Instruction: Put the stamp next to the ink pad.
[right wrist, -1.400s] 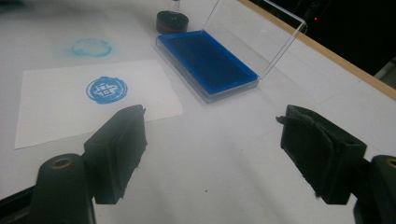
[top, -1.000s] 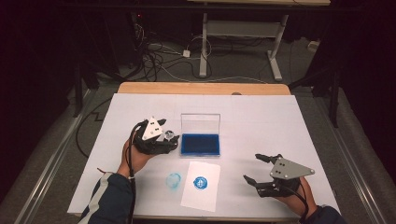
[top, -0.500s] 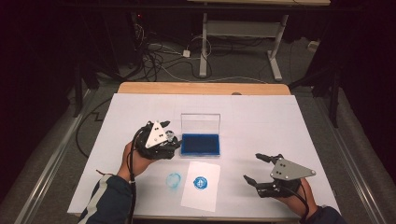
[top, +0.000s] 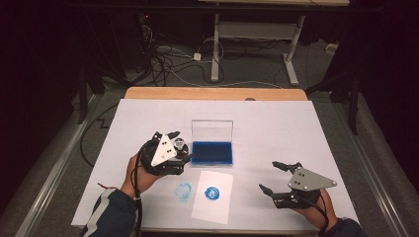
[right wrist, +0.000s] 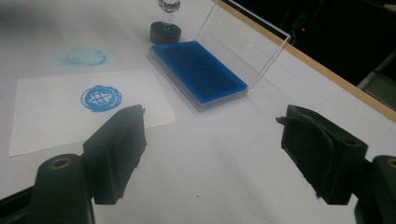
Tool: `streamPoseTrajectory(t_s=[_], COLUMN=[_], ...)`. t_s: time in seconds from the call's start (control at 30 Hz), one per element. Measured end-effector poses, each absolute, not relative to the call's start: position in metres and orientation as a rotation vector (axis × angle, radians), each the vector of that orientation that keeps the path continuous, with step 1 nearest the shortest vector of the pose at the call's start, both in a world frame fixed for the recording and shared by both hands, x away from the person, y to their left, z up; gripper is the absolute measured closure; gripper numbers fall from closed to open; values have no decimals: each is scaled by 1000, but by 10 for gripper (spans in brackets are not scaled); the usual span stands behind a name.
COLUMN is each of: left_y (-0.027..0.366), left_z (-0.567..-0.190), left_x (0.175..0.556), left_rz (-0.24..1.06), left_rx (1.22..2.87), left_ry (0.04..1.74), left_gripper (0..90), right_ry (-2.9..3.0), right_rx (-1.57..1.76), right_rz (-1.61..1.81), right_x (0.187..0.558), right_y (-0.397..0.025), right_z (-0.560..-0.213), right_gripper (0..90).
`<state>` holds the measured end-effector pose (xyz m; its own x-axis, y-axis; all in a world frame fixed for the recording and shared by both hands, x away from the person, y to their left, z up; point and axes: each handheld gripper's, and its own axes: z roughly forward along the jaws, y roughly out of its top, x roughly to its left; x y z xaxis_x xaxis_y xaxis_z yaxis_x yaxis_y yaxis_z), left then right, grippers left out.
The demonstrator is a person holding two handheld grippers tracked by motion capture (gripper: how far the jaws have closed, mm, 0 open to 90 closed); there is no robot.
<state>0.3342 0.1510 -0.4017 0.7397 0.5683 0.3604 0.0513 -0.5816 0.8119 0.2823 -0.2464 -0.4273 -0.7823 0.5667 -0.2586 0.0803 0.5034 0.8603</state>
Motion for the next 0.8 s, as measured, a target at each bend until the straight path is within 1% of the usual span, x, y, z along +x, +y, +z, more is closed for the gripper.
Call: streamPoseTrajectory(t_s=[0.8], left_y=[163], left_z=[-406], left_x=[304], left_rz=[813], left_rx=[2113], left_ry=[419], left_gripper=[221], right_ry=[2217], right_rx=[516], right_rz=[1226], right_x=[280], right_y=[-245], right_z=[-426], right_gripper=[221])
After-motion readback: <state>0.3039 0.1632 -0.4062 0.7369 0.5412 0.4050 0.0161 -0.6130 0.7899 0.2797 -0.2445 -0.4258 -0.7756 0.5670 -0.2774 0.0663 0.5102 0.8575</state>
